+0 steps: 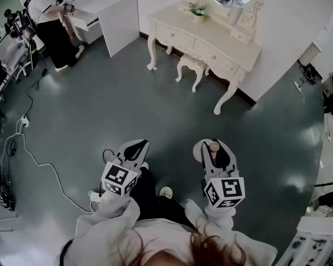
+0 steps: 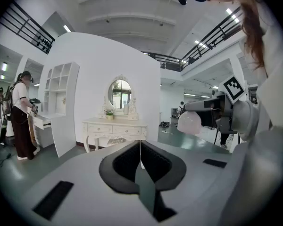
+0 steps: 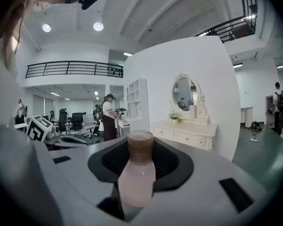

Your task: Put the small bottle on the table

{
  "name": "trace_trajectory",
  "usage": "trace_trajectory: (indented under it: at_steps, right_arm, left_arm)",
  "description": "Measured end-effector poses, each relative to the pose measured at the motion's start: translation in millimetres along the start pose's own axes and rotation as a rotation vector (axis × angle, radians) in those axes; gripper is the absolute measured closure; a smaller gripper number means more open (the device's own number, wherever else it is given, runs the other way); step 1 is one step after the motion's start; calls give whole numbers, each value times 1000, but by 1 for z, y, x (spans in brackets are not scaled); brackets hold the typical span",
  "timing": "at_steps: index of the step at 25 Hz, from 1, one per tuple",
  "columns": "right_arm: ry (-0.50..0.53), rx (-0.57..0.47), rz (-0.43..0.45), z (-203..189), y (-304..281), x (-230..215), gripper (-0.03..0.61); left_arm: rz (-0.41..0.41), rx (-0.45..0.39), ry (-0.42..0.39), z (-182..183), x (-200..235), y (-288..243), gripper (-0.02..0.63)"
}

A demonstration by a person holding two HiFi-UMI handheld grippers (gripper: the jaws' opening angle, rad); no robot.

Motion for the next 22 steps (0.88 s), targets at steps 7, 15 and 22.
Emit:
trace_trajectory:
  at_steps: [7,15,22]
  right_arm:
    - [-47,-17,20,-10,23,-2,423]
    - [-16,-16,13,-8,15,-5,423]
    - [-9,-8,22,-7,-21,-14,423]
  left_arm:
    - [7,-13,-11,-6,-18,9,595]
    - [22,-22,-12,-3,-20,10,595]
    - [51,-40,-3,4,6,-6,595]
Point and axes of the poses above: the fingertips, and each gripper's own axes: y backward along the fingers, x to its left, z out of its top, the point moved 8 cm from there along y, backward along the fingers, and after that the axes turned 8 degrees about y, right-handed, at the moved point
